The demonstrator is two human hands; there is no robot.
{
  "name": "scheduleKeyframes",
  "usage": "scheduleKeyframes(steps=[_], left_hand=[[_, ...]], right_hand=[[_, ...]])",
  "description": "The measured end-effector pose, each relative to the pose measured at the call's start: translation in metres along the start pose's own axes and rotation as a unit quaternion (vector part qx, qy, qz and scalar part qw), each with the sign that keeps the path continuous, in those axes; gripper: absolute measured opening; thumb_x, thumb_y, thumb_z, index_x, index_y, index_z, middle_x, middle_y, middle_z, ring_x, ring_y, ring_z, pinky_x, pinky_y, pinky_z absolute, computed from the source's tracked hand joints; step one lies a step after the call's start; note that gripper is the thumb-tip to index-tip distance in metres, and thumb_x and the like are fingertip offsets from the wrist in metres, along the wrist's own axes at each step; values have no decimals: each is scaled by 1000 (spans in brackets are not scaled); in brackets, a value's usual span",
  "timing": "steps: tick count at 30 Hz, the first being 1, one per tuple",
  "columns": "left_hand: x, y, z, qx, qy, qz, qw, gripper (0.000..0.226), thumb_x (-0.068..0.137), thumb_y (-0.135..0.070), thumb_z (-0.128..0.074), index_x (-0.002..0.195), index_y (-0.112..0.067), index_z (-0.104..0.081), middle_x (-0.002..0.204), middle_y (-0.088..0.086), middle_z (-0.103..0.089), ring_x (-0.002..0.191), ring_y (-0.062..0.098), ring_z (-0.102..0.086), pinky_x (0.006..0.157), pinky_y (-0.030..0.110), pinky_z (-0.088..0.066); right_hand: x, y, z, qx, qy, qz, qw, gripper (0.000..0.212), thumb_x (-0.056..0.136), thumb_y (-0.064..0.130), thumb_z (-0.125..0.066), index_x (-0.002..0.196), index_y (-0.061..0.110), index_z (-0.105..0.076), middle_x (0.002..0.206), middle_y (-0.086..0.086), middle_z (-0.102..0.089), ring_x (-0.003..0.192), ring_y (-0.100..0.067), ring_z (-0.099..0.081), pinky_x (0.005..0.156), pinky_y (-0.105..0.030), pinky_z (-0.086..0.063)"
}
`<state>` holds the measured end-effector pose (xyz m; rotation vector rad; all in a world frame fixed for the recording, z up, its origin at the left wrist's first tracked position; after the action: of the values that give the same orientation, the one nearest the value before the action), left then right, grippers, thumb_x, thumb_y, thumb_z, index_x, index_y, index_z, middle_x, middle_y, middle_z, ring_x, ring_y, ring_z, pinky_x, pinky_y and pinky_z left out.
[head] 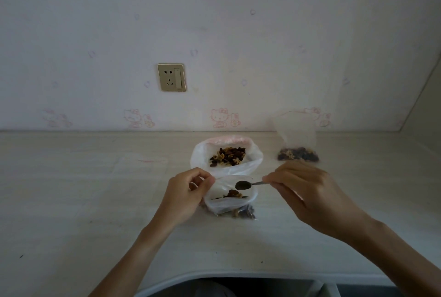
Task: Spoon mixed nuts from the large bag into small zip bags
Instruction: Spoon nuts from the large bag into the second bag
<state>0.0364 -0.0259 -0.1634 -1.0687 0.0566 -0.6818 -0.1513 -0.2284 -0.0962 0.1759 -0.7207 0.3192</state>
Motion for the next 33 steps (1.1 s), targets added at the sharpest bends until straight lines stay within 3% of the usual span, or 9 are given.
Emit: scheduleKeyframes(steps=[4, 6, 8, 12, 17, 19, 22, 27, 33], left_hand=[[2, 5, -1, 9, -16, 16, 1000, 11, 96, -34, -71, 87, -30, -75, 71, -8, -70, 61, 13, -67, 64, 33, -59], [4, 6, -2, 18, -22, 13, 1000, 13, 95, -38, -72, 83, -32, -74, 68, -11, -69, 58, 8, -65, 59, 24, -54], [6, 6, -1, 25, -27, 10, 999, 17, 94, -41, -71, 80, -32, -74, 65, -12, -67, 56, 4, -61, 57, 16, -48], [21, 5, 8, 29, -64, 6, 997, 20, 94, -42, -71, 78, -29, -73, 67, -13, -68, 58, 2, -60, 57, 13, -44], [43, 5, 23, 38, -221, -15, 974, 24, 87, -47, -77, 80, -28, -63, 69, -7, -62, 62, 5, -58, 59, 15, -44], [54, 8, 22, 78, -230, -8, 970, 37, 85, -60, -73, 95, -27, -59, 88, -12, -60, 72, 4, -59, 65, 23, -49], [70, 15, 12, 114, -177, 24, 977, 57, 83, -72, -67, 116, -27, -57, 107, -12, -57, 86, 2, -61, 73, 31, -54], [75, 29, -4, 108, -154, -38, 981, 32, 97, -51, -62, 110, -23, -72, 96, -12, -67, 87, 3, -64, 70, 17, -47], [76, 31, -4, 77, -166, -70, 981, 22, 97, -38, -64, 109, -22, -74, 93, -13, -71, 81, -1, -64, 69, 15, -50]], right_hand=[[-2, -15, 3, 122, -71, -146, 979, 12, 101, 25, -62, 105, 29, -73, 96, 24, -70, 83, -4, -67, 68, -21, -54], [-2, -27, -4, 174, -97, -223, 954, 13, 98, 25, -63, 100, 36, -70, 93, 23, -73, 81, -7, -68, 63, -29, -54], [-1, -40, -17, 251, -101, -296, 916, 18, 98, 16, -65, 98, 33, -71, 87, 15, -77, 80, -11, -72, 63, -37, -57], [5, -59, -39, 344, -93, -365, 860, 12, 100, 13, -63, 101, 20, -73, 86, 4, -80, 85, -13, -77, 64, -27, -59], [16, -73, -57, 368, -109, -422, 821, 11, 101, 12, -62, 101, 14, -73, 86, 3, -80, 85, -13, -77, 63, -27, -60], [22, -77, -65, 353, -99, -436, 822, 13, 101, 14, -61, 97, 18, -73, 86, 6, -80, 85, -9, -77, 64, -26, -59], [30, -79, -75, 314, -66, -438, 840, 15, 101, 19, -62, 94, 21, -75, 84, 9, -80, 83, -2, -74, 66, -19, -55], [39, -77, -93, 272, -26, -406, 872, 21, 100, 17, -63, 84, 24, -77, 80, 11, -78, 61, 12, -64, 60, -4, -45], [49, -76, -116, 223, -26, -382, 896, 17, 99, 20, -66, 91, 19, -80, 84, 12, -77, 70, 11, -66, 65, -4, -46]])
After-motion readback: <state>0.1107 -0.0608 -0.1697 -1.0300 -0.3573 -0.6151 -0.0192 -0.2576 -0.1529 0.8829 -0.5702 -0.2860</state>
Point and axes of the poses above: each hand's wrist, its own x-axis towards the middle knuckle, its own z-axis out of the back of the hand, y = z × x, the point moved 3 cm from there along x, towards the middle knuckle
